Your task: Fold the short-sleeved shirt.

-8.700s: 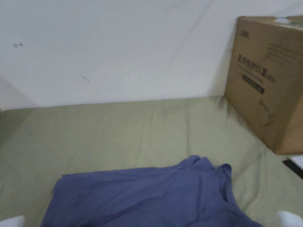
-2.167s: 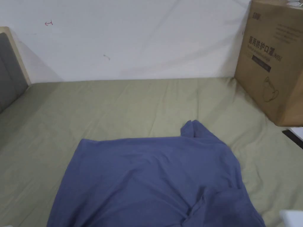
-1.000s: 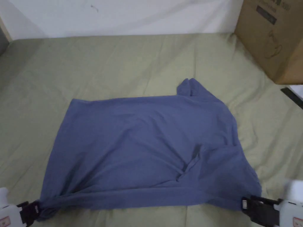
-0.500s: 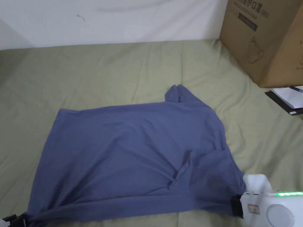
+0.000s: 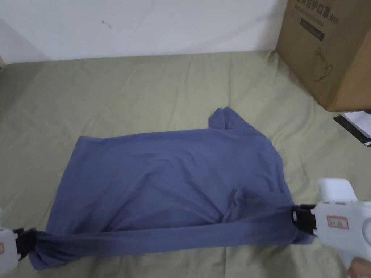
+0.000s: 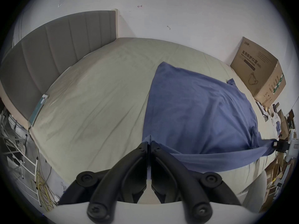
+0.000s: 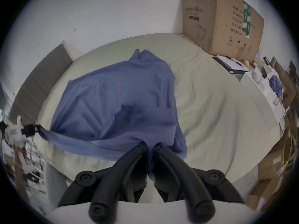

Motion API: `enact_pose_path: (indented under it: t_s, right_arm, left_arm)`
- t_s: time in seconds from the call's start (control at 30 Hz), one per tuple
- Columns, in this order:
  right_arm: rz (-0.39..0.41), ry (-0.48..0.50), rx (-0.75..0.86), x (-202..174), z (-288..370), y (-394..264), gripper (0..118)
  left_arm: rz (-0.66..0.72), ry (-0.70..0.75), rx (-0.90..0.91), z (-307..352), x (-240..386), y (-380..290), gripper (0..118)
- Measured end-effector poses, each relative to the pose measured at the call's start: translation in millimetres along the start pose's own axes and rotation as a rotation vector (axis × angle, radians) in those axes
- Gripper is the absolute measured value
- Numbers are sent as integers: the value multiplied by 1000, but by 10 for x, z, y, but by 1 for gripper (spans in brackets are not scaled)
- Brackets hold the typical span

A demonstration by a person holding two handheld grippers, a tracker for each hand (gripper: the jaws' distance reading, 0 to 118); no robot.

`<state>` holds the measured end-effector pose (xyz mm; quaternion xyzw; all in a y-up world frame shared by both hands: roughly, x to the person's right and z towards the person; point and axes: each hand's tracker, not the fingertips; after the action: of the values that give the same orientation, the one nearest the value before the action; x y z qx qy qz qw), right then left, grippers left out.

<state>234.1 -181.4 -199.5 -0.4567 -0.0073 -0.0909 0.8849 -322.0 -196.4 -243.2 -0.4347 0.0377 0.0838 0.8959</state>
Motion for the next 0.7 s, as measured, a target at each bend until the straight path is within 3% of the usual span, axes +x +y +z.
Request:
enact_pose_path:
  t_s: [0.13,0.3,0.37,0.43,0.47,0.5,0.53,0.57,0.7]
  right_arm:
    - [-97,11,-55,140,-350,403,7]
    - [-82,-35,-152,227,-895,670,8]
    - [-74,-51,-170,246,-1068,699,12]
    - [-129,-62,-180,273,-1134,690,27]
    - [-130,-71,-184,274,-1159,683,81]
    - [-132,-84,-193,266,-1149,663,112]
    - [-124,-79,-169,269,-1060,631,117]
    - [-104,-43,-81,272,-949,601,110]
    - [-70,-37,-61,250,-608,460,103]
  left_arm:
    - [-6,13,3,-336,120,364,3]
    - [-45,84,-58,-838,272,656,3]
    - [-94,162,-58,-1013,279,687,17]
    - [-86,149,-94,-1089,245,706,34]
    - [-58,119,-138,-1087,216,700,72]
    - [-12,74,-129,-1033,170,664,88]
    - [30,28,-97,-919,114,609,91]
    - [66,-6,-60,-822,73,562,91]
    - [59,-17,-43,-463,-29,326,91]
